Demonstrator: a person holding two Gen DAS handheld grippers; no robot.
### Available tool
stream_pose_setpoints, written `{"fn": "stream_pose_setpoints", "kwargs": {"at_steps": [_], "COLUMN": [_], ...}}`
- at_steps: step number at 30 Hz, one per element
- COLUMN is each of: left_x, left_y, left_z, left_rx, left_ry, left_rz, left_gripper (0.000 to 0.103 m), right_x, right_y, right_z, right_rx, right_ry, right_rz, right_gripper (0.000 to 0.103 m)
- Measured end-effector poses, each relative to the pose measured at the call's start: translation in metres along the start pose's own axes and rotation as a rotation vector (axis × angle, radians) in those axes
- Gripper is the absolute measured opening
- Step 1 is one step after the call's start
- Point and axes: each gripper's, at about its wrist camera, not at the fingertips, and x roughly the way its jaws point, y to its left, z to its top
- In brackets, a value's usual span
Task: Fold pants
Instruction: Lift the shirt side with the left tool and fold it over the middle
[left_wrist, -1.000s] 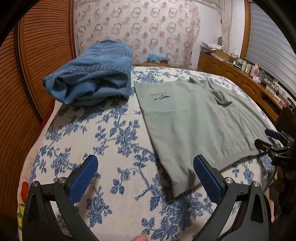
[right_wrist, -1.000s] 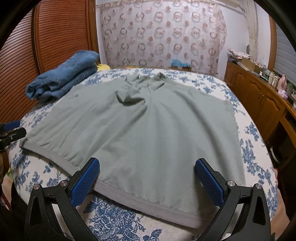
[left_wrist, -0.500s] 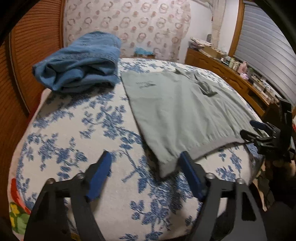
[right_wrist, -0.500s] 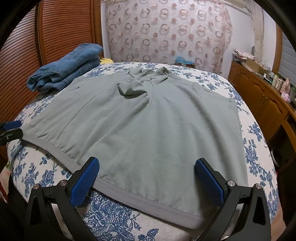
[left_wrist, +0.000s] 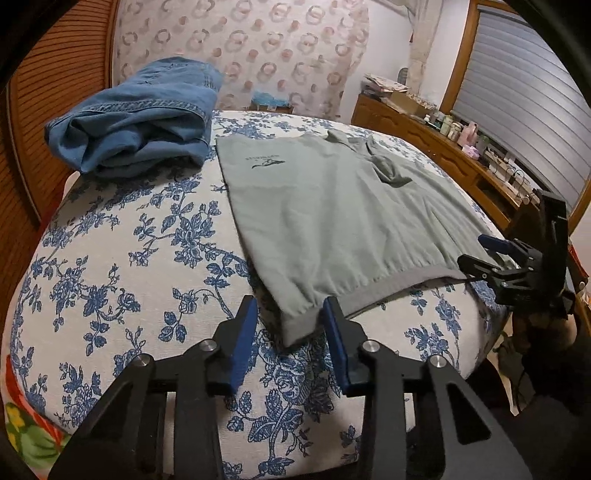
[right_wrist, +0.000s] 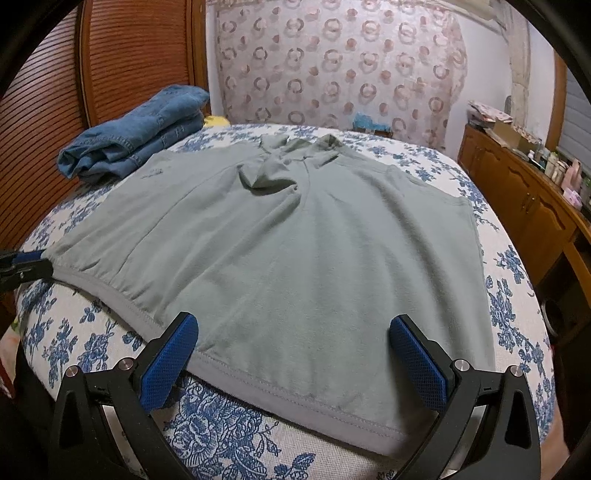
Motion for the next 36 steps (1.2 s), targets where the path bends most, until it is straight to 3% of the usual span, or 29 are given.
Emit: {"fn": "stream_pose_setpoints", "kwargs": {"at_steps": [3,7,9,16,20,36], "left_x": [0.003,0.002,-0.002,-0.016,-0.012,0.011], "left_y": [0.002,-0.001,-0.003,-0.017,-0.031,-0.115], "left_z": [0.002,0.005,0.01,0.038,0.054,0.118], "left_rx": [-0.005,-0.001,0.001,0.038,0.079,0.256], "left_ry": [0.007,0.003,-0.015,-0.085,-0.094,-0.124], "left_rz": [-0.015,-0.033,-0.041,-0.104,-0.125,-0.286], "left_gripper": [0.015,0.008,0.007,0.006,0.006,0.006], "right_x": [0.0,0.001,0.0,-0.009,-0.014,-0.031], "right_y": [0.0,-0.001,0.0,-0.003,-0.011,-0.04], "right_z": [0.001,0.001,0.001,-0.003,-0.005,-0.015], "right_rx": [-0.009,-0.007,-0.007,0.004,0.024,0.099], "right_ry": [0.003,-0.001,-0.007,-0.024,-0.033,-0.072], "right_rz": [0.005,0.004,0.005,0.033,0.02,-0.003], "right_gripper": [0.103,0.103,0.101,0.078,0.071,0.054]}}
